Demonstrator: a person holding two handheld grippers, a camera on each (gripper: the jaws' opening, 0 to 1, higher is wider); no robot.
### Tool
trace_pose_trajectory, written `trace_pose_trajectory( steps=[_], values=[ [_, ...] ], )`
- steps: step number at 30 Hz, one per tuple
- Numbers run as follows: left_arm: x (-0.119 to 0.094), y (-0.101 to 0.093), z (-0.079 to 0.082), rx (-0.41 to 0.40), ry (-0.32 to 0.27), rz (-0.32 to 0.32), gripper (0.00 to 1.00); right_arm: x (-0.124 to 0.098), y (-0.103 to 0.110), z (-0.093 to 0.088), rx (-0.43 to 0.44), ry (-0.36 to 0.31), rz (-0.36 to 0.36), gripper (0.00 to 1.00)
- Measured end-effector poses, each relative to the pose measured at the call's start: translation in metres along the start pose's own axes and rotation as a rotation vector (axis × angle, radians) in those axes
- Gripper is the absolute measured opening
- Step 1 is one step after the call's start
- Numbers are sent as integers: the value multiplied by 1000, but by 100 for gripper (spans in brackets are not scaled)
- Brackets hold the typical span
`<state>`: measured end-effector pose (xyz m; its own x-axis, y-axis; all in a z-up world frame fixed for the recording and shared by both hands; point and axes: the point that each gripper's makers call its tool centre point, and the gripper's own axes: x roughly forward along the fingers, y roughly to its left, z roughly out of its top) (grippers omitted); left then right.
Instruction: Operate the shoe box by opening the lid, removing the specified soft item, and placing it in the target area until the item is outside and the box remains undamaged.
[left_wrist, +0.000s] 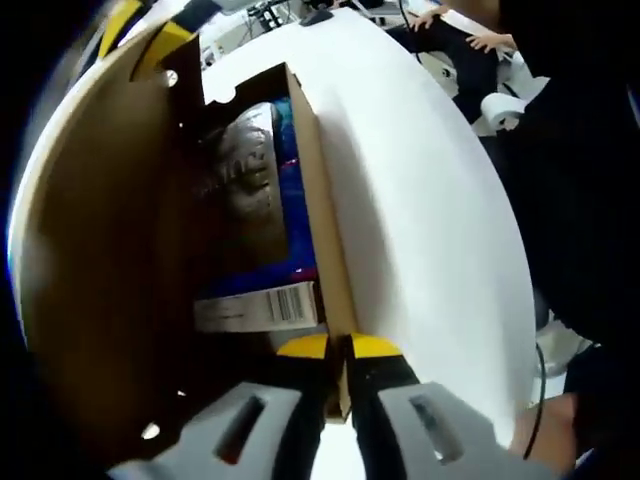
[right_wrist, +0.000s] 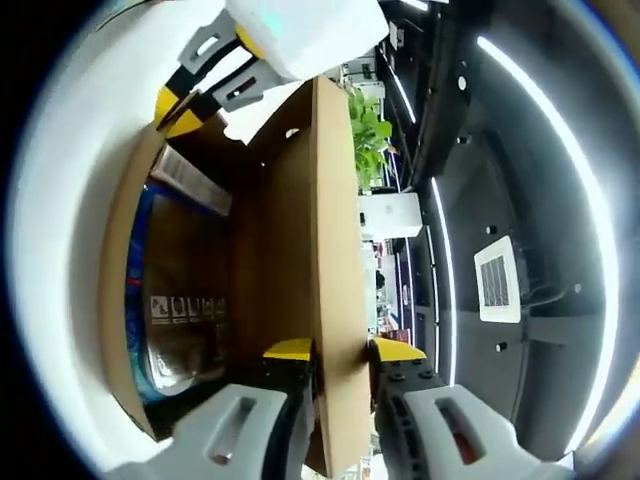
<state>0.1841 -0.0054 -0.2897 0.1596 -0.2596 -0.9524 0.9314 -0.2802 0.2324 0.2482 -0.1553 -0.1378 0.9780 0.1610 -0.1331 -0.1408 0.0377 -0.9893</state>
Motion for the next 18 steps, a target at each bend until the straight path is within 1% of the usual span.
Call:
trace_pose_trajectory(
  steps=[4, 5, 7, 9, 14, 16, 17, 18],
  values=[
    [2, 1, -2, -13, -6, -7, 5, 1, -2, -1, 2, 1, -12, 19],
    [2, 8, -5, -17, -6, -8, 5, 1, -2, -1, 1, 0, -14, 18],
    [2, 11, -7, -13, -6, -15, 5, 1, -2, -1, -1, 0, -14, 18],
    [2, 11, -7, -14, -4, -24, 5, 3, -3, -1, -9, -1, -18, 18],
    [3, 11, -7, -29, -23, -68, 4, 11, -10, -2, -9, 5, -31, 16],
    [3, 9, -6, -20, -29, -79, 4, 15, -13, -3, -10, 9, -38, 16],
    [3, 9, -6, -10, -28, -78, 4, 16, -14, -3, -13, 11, -38, 16],
    [4, 12, -7, -17, -24, -76, 4, 18, -15, -4, -13, 13, -38, 15]
  ],
)
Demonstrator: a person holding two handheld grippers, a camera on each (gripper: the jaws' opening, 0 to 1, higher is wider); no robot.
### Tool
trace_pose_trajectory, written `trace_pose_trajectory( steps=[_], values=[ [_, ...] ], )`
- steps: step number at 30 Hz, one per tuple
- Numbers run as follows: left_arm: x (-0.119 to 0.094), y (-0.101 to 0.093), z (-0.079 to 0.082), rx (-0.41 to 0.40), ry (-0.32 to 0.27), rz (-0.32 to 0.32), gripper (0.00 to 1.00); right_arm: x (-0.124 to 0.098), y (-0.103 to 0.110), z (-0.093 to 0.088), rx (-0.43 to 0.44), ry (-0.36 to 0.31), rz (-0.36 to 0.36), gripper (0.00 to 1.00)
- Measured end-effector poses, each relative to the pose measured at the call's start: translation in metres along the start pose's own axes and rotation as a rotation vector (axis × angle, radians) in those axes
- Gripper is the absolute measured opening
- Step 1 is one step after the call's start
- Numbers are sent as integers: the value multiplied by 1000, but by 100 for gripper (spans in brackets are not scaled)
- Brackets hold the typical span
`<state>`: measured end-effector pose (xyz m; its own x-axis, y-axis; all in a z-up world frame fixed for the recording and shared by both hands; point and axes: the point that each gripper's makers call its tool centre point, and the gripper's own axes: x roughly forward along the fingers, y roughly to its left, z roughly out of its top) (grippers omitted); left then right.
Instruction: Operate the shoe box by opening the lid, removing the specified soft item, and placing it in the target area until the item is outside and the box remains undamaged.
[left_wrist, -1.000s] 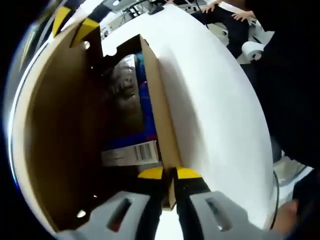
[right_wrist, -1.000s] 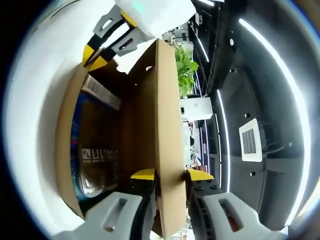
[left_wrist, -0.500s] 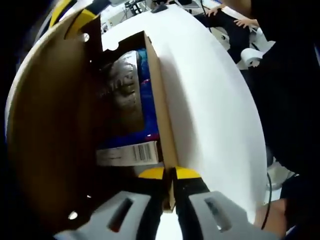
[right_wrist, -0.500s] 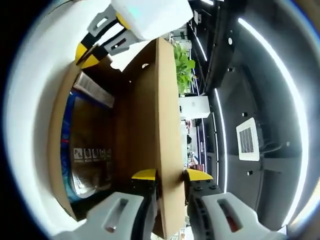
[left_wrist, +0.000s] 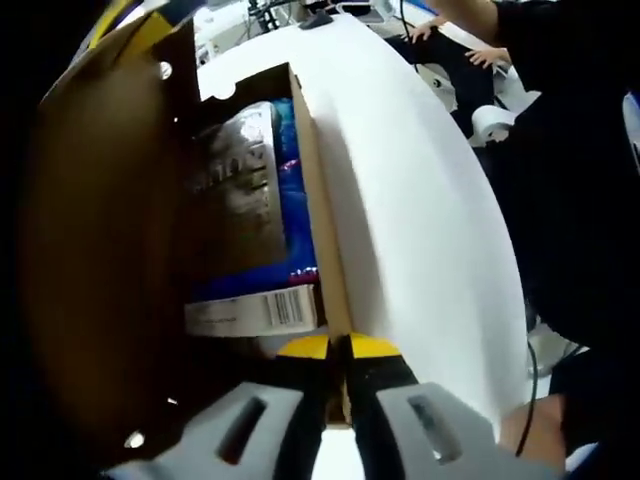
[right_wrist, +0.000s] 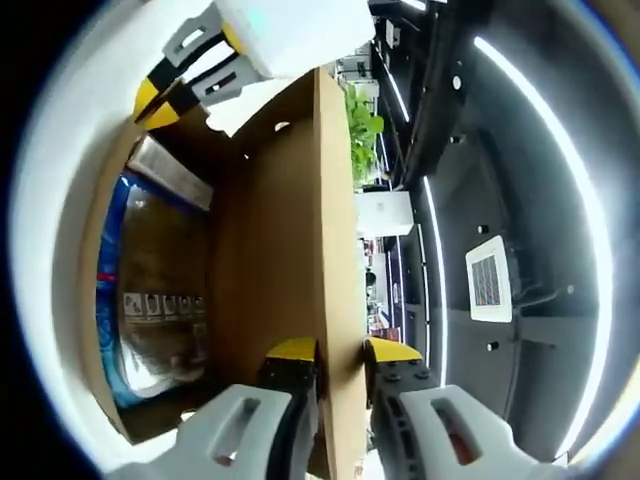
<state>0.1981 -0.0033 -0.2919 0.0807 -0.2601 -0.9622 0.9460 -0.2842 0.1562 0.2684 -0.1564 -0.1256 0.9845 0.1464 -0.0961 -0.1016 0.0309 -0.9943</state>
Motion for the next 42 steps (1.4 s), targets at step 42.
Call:
trace_pose_trajectory(
  steps=[42],
  values=[
    [7, 9, -3, -63, -24, -13, 3, 31, -14, -6, -91, 35, -15, 15]
  ],
)
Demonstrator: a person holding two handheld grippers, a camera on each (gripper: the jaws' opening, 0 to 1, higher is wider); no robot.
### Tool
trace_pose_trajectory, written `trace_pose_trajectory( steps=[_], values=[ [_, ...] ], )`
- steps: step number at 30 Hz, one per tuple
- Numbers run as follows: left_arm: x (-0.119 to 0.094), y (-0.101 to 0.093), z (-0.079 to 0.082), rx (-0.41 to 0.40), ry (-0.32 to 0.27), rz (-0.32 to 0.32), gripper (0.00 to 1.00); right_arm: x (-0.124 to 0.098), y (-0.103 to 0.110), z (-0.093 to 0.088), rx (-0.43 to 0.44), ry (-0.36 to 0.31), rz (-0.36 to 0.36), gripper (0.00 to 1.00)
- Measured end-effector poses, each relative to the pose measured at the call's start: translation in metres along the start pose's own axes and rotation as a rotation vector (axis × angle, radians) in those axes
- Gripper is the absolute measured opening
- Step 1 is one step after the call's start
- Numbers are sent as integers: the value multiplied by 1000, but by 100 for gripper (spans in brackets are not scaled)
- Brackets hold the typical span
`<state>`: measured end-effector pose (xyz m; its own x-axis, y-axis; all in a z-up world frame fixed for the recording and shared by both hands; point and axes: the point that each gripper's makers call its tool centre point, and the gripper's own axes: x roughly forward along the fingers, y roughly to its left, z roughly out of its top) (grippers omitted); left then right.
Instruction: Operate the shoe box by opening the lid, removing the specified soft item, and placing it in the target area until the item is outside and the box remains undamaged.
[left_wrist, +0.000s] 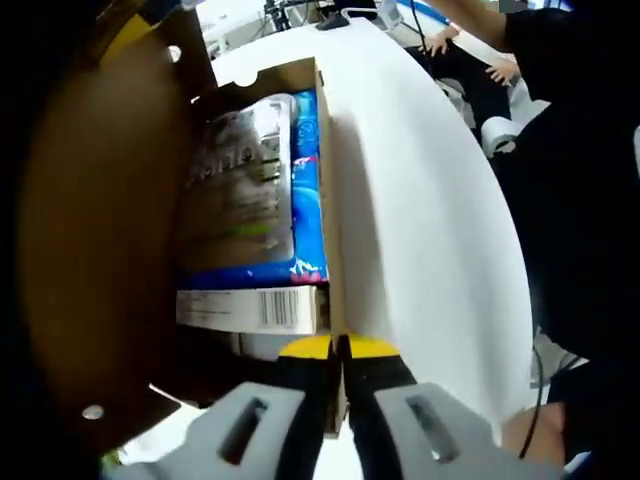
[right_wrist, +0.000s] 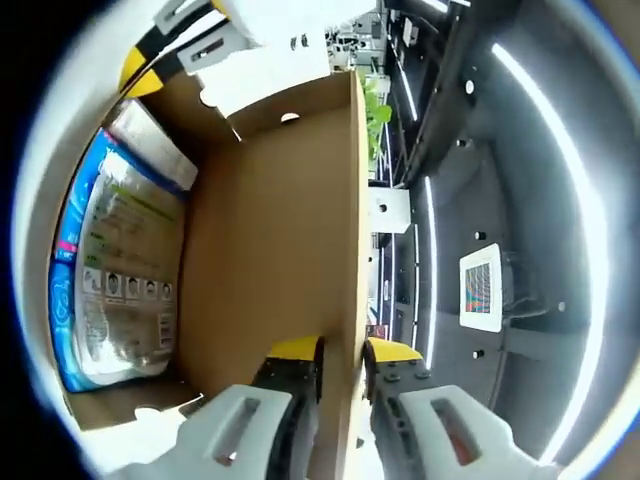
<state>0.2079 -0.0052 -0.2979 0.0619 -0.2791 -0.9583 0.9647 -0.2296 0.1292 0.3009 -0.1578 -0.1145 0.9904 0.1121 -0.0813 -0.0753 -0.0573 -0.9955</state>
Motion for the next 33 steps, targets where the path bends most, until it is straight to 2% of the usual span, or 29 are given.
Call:
trace_pose_trajectory(
  steps=[5, 7, 19, 23, 33],
  values=[
    [3, 1, 0, 6, 10, -5, 3, 8, -3, -4, 13, -2, 54, 15],
    [3, 1, 0, -19, 14, -10, 2, 10, -4, -5, 13, 1, 78, 14],
    [3, 0, 1, 3, 4, -8, 3, 25, -8, -11, 20, -8, 206, 13],
    [4, 0, 1, 2, 5, -11, 3, 29, -8, -12, 38, -8, 237, 12],
    [5, -1, 1, 4, -1, -18, 3, 33, -8, -14, 13, -4, 303, 11]
  ],
)
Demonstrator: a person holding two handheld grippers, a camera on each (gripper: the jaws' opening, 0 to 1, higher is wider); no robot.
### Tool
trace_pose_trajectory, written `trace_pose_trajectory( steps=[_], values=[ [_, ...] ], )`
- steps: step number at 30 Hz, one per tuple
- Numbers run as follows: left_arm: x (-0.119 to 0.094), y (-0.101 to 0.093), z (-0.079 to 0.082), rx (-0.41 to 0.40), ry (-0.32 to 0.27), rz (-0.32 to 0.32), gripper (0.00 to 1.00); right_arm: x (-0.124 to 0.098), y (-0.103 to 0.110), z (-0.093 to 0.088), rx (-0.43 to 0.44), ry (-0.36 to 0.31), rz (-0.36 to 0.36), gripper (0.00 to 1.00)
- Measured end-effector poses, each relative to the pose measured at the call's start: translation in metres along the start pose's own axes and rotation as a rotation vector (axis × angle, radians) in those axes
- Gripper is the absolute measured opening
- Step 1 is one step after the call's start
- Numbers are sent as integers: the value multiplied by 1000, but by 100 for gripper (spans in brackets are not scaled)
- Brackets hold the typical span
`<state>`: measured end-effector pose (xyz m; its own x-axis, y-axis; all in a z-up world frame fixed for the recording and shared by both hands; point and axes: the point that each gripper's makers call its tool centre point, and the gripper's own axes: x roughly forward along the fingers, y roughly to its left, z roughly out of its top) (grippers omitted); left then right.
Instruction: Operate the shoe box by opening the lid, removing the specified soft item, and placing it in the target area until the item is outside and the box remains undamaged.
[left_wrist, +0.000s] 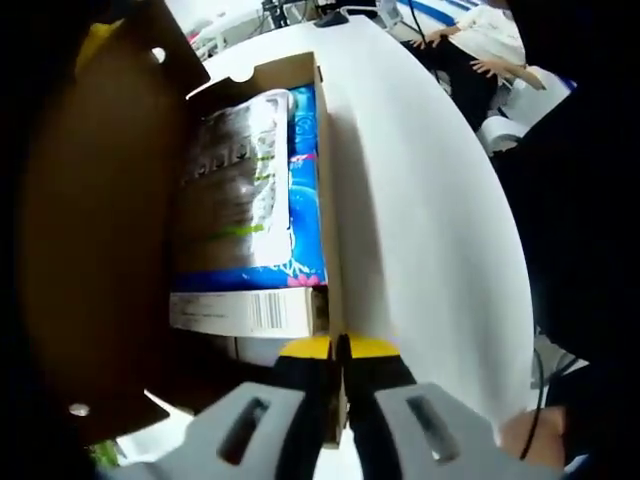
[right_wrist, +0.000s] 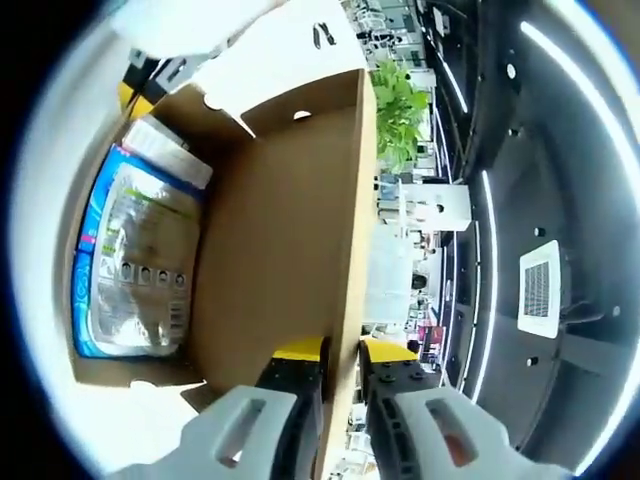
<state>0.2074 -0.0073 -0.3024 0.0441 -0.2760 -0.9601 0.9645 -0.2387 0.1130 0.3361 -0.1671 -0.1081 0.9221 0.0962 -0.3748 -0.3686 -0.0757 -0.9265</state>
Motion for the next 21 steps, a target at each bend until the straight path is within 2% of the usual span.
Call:
trace_pose_trajectory(
  steps=[21],
  values=[
    [4, 1, 0, 5, 2, -7, 3, 10, -1, -2, 14, 3, 85, 11]
  ],
)
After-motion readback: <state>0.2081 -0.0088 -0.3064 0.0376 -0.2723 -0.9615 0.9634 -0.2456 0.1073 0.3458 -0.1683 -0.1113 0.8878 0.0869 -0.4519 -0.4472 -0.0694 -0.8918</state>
